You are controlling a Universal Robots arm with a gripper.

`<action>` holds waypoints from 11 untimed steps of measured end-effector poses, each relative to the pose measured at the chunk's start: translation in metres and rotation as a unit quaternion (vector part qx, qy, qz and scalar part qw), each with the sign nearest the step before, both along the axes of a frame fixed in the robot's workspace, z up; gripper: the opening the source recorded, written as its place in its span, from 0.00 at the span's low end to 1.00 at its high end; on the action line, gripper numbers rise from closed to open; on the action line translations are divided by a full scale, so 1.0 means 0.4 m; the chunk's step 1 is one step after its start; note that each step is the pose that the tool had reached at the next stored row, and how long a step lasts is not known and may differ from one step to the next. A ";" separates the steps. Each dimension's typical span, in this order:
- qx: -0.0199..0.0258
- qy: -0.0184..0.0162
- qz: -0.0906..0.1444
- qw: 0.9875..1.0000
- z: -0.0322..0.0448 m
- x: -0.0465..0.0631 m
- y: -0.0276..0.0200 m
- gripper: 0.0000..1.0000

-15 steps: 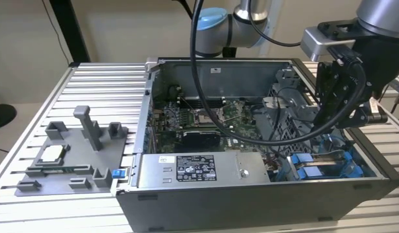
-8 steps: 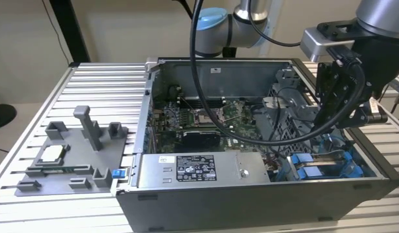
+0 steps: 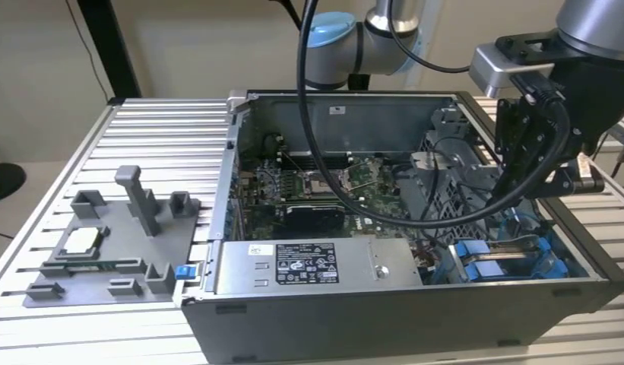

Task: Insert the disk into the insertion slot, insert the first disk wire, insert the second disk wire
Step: 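Insert the first disk wire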

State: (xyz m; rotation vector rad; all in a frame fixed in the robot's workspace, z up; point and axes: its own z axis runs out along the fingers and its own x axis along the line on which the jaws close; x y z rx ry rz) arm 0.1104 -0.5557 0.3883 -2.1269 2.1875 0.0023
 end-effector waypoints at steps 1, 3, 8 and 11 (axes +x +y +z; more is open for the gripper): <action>0.000 0.000 0.000 1.000 0.000 0.000 0.000 0.00; 0.000 0.000 0.000 1.000 0.000 0.000 0.000 0.00; 0.000 0.000 0.000 1.000 -0.001 0.000 0.000 0.00; 0.000 0.002 0.000 1.000 -0.005 0.009 -0.002 0.00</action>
